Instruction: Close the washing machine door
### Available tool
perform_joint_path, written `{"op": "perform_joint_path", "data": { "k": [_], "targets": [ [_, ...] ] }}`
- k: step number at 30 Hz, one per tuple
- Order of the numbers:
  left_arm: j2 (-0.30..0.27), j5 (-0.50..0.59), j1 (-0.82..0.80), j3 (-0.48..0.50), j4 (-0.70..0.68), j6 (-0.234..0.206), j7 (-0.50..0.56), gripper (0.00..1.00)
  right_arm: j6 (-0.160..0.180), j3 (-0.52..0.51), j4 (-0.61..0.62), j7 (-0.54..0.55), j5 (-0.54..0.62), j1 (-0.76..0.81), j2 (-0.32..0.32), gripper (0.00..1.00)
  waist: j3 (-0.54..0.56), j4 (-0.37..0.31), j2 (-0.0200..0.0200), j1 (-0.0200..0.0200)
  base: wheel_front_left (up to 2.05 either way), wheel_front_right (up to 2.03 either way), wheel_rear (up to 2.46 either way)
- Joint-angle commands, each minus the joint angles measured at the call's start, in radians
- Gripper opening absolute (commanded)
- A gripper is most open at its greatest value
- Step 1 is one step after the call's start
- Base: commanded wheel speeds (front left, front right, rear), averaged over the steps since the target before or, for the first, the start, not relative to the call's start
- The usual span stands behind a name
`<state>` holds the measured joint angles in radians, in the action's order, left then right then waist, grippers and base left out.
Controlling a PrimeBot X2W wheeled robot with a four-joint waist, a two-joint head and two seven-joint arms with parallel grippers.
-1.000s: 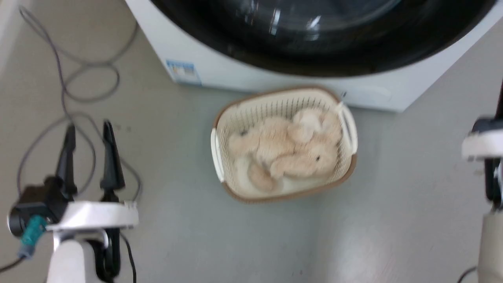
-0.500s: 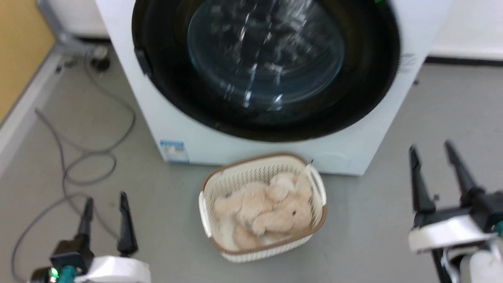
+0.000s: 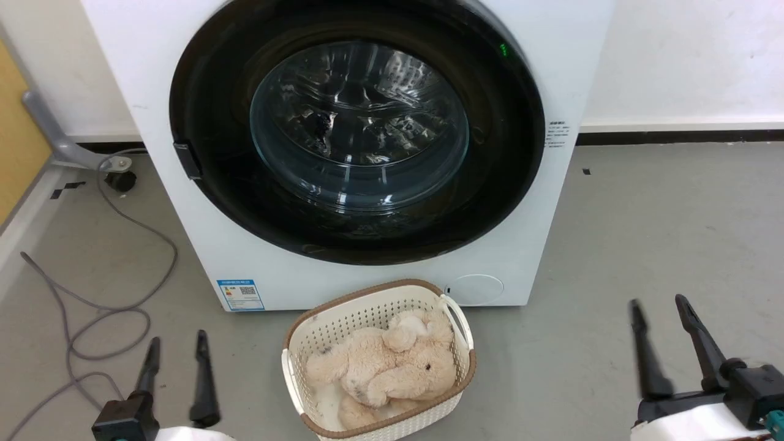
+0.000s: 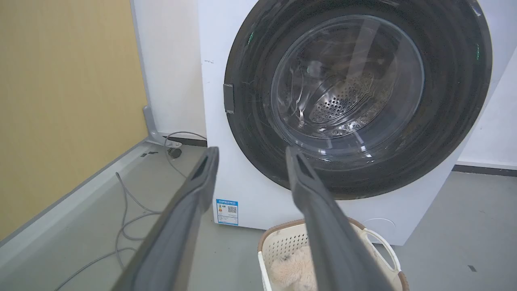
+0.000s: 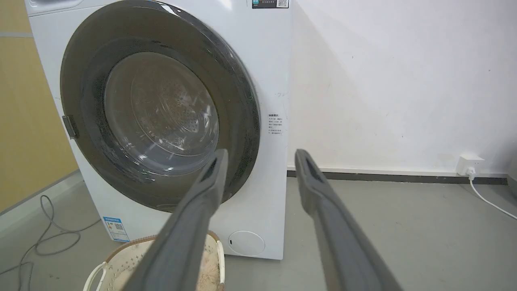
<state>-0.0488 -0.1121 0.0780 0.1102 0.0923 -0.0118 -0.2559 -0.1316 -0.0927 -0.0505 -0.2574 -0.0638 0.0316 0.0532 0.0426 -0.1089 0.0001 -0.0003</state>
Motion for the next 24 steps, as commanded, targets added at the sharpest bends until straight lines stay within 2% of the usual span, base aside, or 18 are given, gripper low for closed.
{"op": "perform_joint_path", "data": {
  "k": [1, 24],
  "targets": [
    [0.000, 0.000, 0.000, 0.001, 0.000, 0.000, 0.000, 0.00, 0.000, 0.000, 0.000, 0.000, 0.000, 0.000, 0.000, 0.00, 0.000, 0.000, -0.0001, 0.0003, 0.00, 0.00, 0.00],
    [0.000, 0.018, -0.013, -0.018, -0.014, 0.002, 0.042, 0.00, 0.000, 0.015, 0.008, 0.042, 0.010, -0.005, 0.000, 0.00, -0.007, 0.018, -0.0001, 0.0003, 0.00, 0.00, 0.00]
  ]
}}
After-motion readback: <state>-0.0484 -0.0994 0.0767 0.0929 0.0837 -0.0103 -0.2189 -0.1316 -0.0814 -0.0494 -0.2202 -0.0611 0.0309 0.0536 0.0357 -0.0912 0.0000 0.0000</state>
